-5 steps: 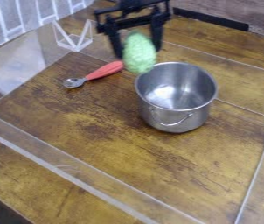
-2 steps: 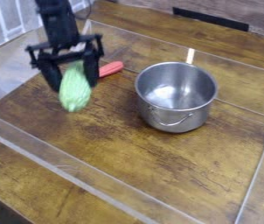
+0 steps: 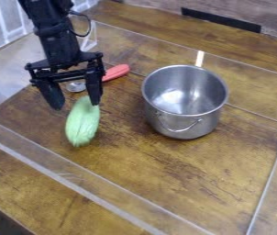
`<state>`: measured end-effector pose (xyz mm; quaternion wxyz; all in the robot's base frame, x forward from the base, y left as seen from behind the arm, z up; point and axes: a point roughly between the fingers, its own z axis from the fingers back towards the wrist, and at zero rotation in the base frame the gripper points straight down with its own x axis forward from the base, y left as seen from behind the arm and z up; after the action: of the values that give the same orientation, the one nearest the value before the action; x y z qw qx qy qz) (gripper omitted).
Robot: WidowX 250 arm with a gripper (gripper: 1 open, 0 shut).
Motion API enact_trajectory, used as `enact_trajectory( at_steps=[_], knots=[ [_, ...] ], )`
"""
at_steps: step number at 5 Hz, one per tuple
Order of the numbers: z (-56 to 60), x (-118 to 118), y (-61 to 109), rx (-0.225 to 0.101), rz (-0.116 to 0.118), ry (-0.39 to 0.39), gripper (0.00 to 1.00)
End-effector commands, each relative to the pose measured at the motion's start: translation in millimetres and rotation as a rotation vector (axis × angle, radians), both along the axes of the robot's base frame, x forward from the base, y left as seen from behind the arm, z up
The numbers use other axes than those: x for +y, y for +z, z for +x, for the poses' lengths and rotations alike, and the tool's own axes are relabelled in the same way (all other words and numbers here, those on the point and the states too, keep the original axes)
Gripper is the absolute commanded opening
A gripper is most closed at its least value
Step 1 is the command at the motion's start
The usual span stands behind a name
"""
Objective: Remove the green object from the silver pot and put it on the table
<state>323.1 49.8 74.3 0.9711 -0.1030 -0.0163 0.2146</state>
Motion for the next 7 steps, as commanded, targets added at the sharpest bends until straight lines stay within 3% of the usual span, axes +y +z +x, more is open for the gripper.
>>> enact_trajectory(
  at_steps=[1, 4, 6, 7],
  knots=[
    [4.2, -1, -0.8, -0.03, 0.008, -0.047, 1.0],
    [5.9, -23, -29.5, -0.015, -0.014, -0.09, 1.0],
    [15.4, -47, -33.1, -0.024, -0.044, -0.112, 1.0],
    [17.3, -41, -20.5, -0.031, -0.023, -0.103, 1.0]
  ],
)
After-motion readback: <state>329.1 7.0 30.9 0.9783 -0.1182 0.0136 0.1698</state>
